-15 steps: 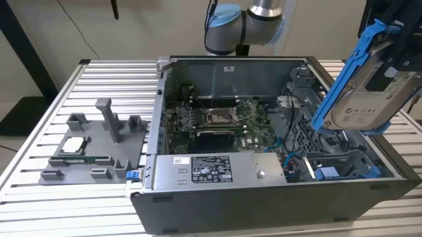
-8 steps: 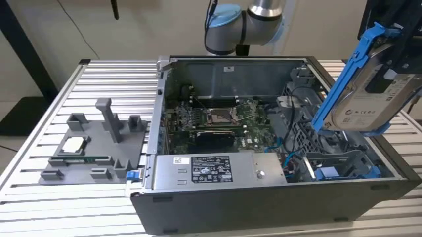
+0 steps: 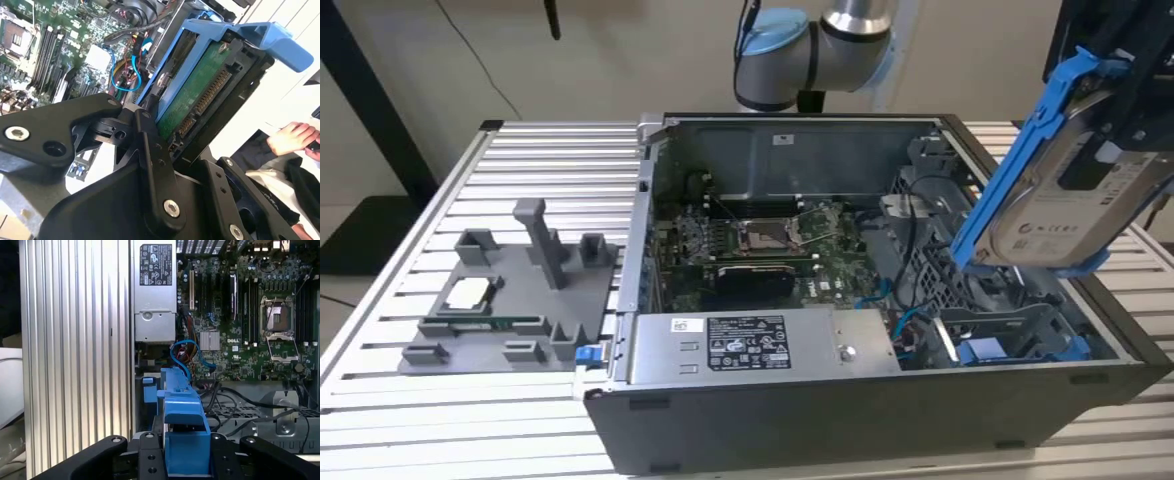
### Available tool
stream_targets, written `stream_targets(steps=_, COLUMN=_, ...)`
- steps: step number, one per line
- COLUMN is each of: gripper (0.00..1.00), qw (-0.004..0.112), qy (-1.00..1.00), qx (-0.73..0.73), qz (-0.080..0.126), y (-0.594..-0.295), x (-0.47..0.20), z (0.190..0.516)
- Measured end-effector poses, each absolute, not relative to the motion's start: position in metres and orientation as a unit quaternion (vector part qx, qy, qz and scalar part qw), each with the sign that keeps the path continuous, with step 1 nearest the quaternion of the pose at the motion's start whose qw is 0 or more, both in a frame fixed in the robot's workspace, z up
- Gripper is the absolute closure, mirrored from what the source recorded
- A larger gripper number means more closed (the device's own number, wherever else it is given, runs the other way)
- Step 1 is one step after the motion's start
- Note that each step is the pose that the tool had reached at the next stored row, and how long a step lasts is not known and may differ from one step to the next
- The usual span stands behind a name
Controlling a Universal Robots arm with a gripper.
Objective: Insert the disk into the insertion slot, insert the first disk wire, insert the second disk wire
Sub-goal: 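Insert the disk into the insertion slot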
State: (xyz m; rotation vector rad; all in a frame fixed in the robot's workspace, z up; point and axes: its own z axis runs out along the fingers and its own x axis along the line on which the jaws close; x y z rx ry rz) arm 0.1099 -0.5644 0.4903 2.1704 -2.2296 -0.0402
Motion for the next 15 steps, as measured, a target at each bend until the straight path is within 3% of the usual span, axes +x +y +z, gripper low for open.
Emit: stream_targets(steps=15, gripper=0.68, qw=0.015, qy=-0.716, qx=0.697, qz=-0.013, y=-0.5643, x=0.1102, z=0.4832)
